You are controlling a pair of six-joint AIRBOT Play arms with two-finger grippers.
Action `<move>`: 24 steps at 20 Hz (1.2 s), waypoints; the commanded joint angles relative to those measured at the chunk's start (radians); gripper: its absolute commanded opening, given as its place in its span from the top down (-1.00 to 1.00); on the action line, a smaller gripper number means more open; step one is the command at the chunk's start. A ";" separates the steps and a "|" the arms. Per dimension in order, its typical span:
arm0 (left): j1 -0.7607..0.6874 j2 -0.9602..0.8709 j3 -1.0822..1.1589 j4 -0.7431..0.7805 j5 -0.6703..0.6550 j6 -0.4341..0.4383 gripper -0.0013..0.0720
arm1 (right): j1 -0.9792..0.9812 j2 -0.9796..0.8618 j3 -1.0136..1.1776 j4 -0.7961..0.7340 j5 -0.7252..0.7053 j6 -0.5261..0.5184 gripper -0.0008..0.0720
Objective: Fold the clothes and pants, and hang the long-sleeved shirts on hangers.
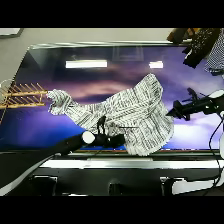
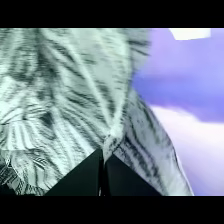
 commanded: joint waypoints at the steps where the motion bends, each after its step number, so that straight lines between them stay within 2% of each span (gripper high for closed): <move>1: 0.107 0.069 0.108 0.200 -0.068 -0.033 0.90 | 0.100 0.082 0.013 0.231 -0.148 -0.034 0.87; 5: 0.313 0.160 0.407 0.543 -0.266 -0.137 0.90 | 0.203 0.243 0.206 0.294 -0.423 -0.010 0.87; 8: 0.422 0.182 0.739 0.765 -0.446 -0.146 0.90 | 0.217 0.341 0.435 0.288 -0.537 0.031 0.87; 11: 0.478 0.200 1.049 0.880 -0.535 -0.146 0.89 | 0.217 0.453 0.642 0.225 -0.650 0.031 0.87; 14: 0.489 0.258 1.247 0.911 -0.536 -0.137 0.89 | 0.217 0.577 0.752 0.152 -0.679 0.053 0.87; 17: 0.489 0.405 1.234 0.949 -0.547 -0.136 0.89 | 0.217 0.731 0.753 0.063 -0.682 0.056 0.87; 20: 0.489 0.556 1.196 1.021 -0.589 -0.173 0.89 | 0.217 0.858 0.753 -0.073 -0.616 0.122 0.87; 24: 0.489 0.653 1.191 1.026 -0.612 -0.177 0.89 | 0.217 0.943 0.753 -0.165 -0.537 0.192 0.87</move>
